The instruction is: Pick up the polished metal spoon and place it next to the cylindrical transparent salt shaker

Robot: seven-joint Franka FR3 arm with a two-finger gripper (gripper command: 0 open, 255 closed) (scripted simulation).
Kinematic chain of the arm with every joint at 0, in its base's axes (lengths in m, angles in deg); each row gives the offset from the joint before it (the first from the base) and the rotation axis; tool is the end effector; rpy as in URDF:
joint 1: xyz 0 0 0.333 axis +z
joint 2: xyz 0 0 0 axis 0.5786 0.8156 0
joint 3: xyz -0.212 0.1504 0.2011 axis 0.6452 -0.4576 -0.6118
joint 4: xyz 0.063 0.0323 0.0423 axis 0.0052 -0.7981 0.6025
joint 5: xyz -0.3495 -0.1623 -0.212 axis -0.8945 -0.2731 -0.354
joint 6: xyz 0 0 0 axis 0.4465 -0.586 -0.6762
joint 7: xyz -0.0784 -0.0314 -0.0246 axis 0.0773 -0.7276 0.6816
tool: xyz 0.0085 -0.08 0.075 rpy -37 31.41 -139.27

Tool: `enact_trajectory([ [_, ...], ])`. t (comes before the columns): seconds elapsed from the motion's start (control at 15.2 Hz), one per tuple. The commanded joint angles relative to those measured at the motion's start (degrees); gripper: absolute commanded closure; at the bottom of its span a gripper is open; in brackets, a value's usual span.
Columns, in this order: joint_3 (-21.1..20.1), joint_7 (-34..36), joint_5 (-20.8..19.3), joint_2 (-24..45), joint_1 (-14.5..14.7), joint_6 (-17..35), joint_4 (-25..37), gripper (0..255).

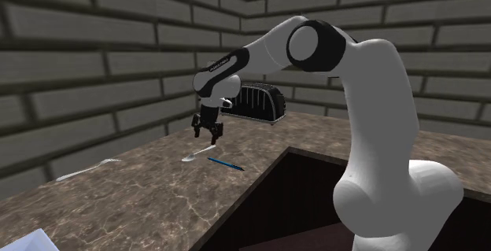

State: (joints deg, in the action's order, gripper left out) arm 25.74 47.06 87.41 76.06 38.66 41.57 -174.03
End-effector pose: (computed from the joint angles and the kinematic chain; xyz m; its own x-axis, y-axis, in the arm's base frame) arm 0.6471 0.3017 0.3641 0.6999 -0.7013 -0.1354 -0.7142 -0.6839 -0.1491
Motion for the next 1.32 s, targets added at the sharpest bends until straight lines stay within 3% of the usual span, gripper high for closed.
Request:
enact_trajectory([
  [0.0, 0.45, 1.4, -0.55, 2.46, 0.78, 0.8, 1.75, 0],
  [0.46, 0.96, 2.01, -1.56, 5.31, 1.81, 4.55, 0.81, 0],
  [0.92, 0.96, 2.01, -1.57, 5.32, 1.81, 4.54, 0.83, 0],
  [0.99, 0.96, 2.01, -1.57, 5.32, 1.81, 4.54, 0.83, 255],
  [1.25, 0.96, 2.03, -1.58, 5.35, 1.82, 4.56, 0.83, 255],
])
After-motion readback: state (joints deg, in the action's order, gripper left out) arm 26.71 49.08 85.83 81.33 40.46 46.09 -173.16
